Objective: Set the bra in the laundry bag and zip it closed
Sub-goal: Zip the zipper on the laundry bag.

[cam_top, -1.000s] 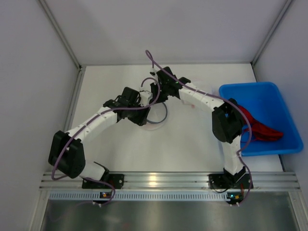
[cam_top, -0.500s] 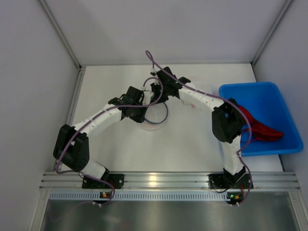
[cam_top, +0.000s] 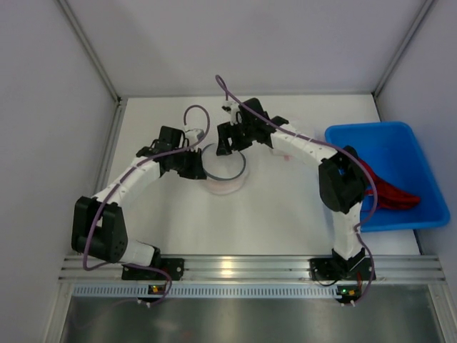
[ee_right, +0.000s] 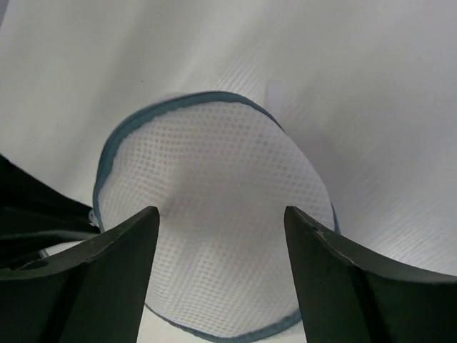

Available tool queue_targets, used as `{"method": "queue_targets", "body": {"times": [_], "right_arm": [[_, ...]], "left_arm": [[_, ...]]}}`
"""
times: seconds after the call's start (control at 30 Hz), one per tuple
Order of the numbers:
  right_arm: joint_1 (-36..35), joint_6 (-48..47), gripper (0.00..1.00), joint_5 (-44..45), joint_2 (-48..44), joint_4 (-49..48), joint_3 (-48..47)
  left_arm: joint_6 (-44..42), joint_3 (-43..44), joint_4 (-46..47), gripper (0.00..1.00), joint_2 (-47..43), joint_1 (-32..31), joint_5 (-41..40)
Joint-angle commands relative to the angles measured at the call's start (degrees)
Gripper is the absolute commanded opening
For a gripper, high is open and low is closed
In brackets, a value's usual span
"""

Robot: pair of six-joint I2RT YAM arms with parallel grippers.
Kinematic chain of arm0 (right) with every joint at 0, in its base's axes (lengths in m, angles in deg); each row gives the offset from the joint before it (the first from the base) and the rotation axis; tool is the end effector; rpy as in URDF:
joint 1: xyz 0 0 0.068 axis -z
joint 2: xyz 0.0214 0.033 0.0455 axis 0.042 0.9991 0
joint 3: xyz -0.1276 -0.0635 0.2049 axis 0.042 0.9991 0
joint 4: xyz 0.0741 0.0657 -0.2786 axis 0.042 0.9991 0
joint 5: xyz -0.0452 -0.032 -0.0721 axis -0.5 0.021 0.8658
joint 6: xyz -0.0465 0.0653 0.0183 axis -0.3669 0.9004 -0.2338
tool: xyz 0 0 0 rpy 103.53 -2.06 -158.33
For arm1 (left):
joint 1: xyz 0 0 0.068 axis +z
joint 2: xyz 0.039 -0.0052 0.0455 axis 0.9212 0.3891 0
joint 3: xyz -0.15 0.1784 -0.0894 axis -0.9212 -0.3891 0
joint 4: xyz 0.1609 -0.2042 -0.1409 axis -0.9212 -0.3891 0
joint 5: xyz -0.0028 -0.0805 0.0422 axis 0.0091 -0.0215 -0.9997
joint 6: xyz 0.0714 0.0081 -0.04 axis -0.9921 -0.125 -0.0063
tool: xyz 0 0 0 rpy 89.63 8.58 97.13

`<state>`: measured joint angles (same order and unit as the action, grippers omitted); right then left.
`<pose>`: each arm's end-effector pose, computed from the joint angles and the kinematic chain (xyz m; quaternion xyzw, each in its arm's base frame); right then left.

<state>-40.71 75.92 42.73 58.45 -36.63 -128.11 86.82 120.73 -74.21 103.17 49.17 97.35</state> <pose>0.3915 0.3395 0.1994 -0.2471 0.8744 0.3128 0.2767 0.3195 -0.1328 0.1770 0.1717 0.9213 -0.2432 0.2502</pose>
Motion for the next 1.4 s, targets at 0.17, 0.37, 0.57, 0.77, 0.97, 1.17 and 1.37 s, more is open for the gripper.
{"method": "queue_targets", "body": {"times": [0.17, 0.37, 0.57, 0.77, 0.97, 1.17, 1.37], "right_arm": [[7.45, -30.86, 0.77, -14.58, -15.31, -5.44, 11.17], [4.31, -46.01, 0.70, -22.78, -26.64, -11.75, 24.96], [-7.92, -51.85, 0.65, -11.37, -29.12, -22.81, 35.07], [-11.53, -55.98, 0.65, -4.50, -25.88, -33.20, 38.07], [-12.32, -57.13, 0.56, 0.95, -22.97, -39.44, 38.16], [-12.67, -59.06, 0.35, 0.26, -21.56, -38.13, 37.37], [-12.67, -61.87, 0.00, -1.06, -22.26, -37.07, 38.94]], "left_arm": [[1.86, 1.39, 3.38, 0.00, 2.72, 3.08, 15.42], [3.00, 2.36, 3.38, 0.00, 3.69, 3.52, 20.78], [4.23, 1.31, 3.56, 0.00, 2.47, 4.48, 24.65], [5.11, -0.10, 3.56, 0.00, 1.76, 7.03, 28.52], [5.11, -0.98, 3.56, 0.00, 1.59, 7.47, 29.48], [5.55, -1.25, 3.56, 0.00, 2.02, 8.09, 30.01], [6.43, -1.33, 3.56, 0.00, 3.08, 13.00, 32.48]]}}
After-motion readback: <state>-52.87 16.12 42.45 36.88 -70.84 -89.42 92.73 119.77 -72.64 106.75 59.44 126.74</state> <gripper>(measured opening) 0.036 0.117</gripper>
